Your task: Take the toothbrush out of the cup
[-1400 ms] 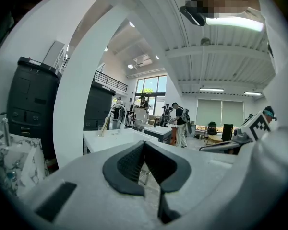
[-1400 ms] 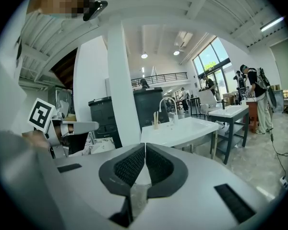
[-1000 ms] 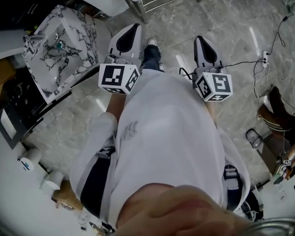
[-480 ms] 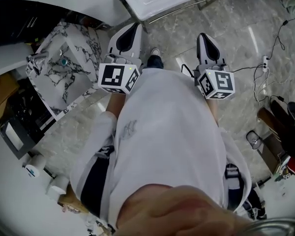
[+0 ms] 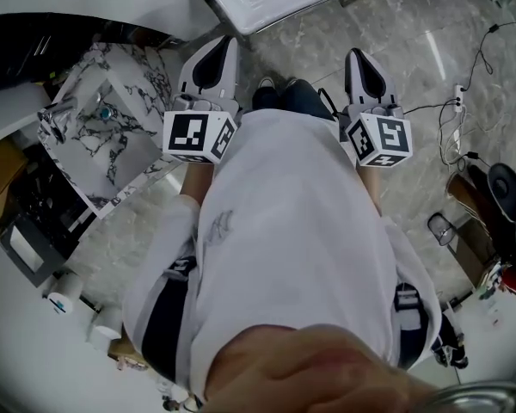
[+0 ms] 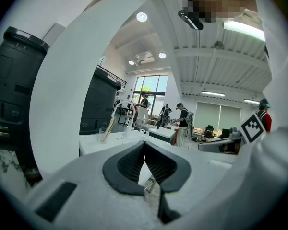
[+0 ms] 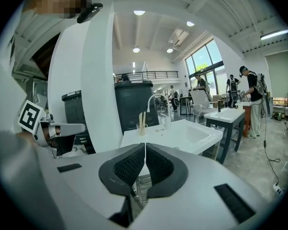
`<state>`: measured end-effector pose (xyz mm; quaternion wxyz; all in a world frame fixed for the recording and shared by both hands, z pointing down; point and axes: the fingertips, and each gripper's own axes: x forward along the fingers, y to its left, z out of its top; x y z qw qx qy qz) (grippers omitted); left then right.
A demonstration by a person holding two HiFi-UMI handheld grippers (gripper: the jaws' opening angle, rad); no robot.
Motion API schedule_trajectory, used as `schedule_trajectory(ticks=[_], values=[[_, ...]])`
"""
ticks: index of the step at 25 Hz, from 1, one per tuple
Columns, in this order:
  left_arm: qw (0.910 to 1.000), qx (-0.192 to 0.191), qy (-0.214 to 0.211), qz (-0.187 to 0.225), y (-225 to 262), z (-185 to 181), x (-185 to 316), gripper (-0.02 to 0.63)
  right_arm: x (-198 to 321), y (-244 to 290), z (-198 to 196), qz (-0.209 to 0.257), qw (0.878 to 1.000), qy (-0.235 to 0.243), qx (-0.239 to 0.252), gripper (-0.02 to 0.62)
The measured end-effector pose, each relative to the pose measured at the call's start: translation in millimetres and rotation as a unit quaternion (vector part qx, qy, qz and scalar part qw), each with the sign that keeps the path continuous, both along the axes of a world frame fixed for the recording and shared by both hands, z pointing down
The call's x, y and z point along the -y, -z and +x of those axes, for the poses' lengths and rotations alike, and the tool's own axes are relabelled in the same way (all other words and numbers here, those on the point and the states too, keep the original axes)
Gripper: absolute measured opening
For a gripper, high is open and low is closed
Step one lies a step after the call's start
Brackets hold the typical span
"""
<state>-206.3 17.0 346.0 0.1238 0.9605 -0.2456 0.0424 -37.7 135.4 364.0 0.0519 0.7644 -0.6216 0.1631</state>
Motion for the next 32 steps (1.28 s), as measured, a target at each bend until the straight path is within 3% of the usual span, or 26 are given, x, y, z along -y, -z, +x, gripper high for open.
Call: schedule_trajectory(ticks=[14,21,32], values=[[0.9996,-0.006,0.024,-0.016,-4,8,26,0.016,27,-10,9,-0.016,1.0,0.013,0.011,0.015],[0.999,-0.004,0.039,-0.019,-3,33,39,0.015,49,-12,35,-0.018,0.999,0.032,0.018,0.015],[0.9939,0.0,0.11,-0.005,5,79,62,0.016,93,-8,100,-0.003,0.995,0.095,0.022,0.015]])
